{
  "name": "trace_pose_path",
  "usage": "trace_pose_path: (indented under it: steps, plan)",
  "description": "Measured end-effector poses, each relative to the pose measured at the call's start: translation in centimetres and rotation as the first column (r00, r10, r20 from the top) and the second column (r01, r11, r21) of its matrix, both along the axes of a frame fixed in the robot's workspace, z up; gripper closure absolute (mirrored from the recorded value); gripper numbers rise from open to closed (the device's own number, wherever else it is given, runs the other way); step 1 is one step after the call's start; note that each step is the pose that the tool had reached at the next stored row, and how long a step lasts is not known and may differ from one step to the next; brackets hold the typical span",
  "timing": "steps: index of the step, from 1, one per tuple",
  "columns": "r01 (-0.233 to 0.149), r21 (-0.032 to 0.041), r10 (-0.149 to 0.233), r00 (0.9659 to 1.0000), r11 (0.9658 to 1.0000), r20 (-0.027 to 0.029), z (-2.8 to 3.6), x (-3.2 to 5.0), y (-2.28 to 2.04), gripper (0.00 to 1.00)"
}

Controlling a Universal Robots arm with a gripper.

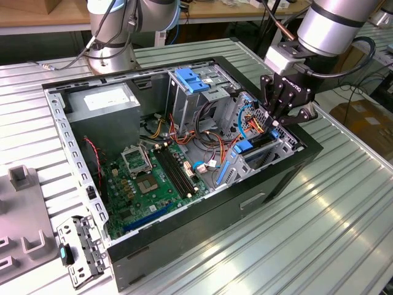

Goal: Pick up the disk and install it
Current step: 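Insert the second disk wire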

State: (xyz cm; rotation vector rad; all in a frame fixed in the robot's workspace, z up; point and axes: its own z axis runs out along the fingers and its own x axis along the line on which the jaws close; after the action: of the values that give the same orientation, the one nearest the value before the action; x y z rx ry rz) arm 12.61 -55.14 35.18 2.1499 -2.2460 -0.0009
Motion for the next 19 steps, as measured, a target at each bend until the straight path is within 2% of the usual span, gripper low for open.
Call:
trace_pose_path:
  steps: [6, 11, 12, 14, 17, 19]
  plan:
    - [-0.001, 0.0000, 0.001, 1.0000, 1.0000, 0.0000, 0.00, -0.01, 0.00, 0.89]
    - [-0.001, 0.0000, 0.001, 1.0000, 1.0000, 0.0000, 0.00, -0.91, 0.00, 0.89]
    - [-0.001, 0.0000, 0.001, 1.0000, 1.0000, 0.0000, 0.00, -1.31, 0.00, 0.89]
    - [-0.001, -0.0003, 0.001, 1.0000, 1.0000, -0.0001, 0.13, -1.37, 0.04, 0.89]
    - [-0.001, -0.0001, 0.001, 1.0000, 1.0000, 0.0000, 1.10, -1.38, 0.05, 0.89]
    - [-0.001, 0.0000, 0.001, 1.0000, 1.0000, 0.0000, 2.13, -1.38, 0.10, 0.89]
